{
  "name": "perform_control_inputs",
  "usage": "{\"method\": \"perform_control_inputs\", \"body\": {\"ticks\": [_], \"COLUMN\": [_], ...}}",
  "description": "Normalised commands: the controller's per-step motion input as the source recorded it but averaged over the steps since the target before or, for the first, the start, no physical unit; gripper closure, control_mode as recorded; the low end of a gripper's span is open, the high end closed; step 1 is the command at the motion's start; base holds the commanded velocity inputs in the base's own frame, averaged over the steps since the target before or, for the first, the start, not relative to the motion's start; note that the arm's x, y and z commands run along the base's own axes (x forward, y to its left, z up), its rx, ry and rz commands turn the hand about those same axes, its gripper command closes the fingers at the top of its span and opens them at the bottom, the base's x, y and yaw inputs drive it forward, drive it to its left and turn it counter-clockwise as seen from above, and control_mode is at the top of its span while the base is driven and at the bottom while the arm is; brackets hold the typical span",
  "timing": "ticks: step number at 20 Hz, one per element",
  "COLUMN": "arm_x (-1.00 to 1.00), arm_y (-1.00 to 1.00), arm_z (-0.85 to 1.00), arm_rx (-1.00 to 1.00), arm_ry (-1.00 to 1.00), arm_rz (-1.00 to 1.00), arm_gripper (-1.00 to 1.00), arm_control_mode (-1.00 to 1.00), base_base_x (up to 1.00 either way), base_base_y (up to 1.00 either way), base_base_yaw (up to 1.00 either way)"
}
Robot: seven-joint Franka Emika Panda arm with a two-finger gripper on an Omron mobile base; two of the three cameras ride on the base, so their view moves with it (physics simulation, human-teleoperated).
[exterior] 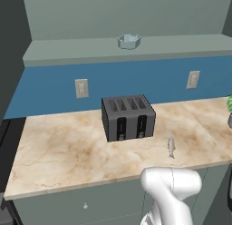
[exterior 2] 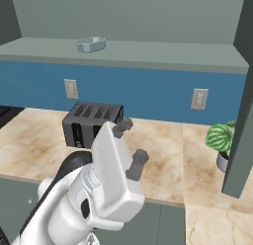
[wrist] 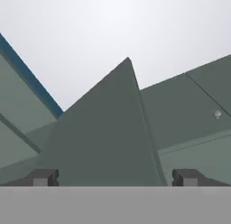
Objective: Retrieve the tupperware from the cabinet, then place the raw meat into the tupperware to avoid contamination.
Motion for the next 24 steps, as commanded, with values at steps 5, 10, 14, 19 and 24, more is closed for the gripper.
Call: {"method": "perform_control_inputs", "body": {"ticks": [5, 10, 14, 19, 24], "arm_x": [-0.52, -0.46, -0.40, -0.16, 0.01], "arm_y": [0.86, 0.89, 0.83, 0.59, 0.42], "arm_z": [0.00, 0.00, 0.00, -0.01, 0.24], "arm_rx": [-0.13, -0.14, -0.15, -0.10, 0.02], "arm_ry": [0.03, 0.12, 0.17, 0.31, 0.33], "arm_rz": [0.17, 0.20, 0.22, 0.25, 0.18], "arm_gripper": [-1.00, -1.00, -1.00, -1.00, -1.00], "arm_control_mode": [-1.00, -1.00, -1.00, -1.00, -1.00], "base_base_x": [0.00, 0.00, 0.00, 0.00, 0.00], "base_base_y": [0.00, 0.00, 0.00, 0.00, 0.00], "base_base_yaw": [0.00, 0.00, 0.00, 0.00, 0.00]}}
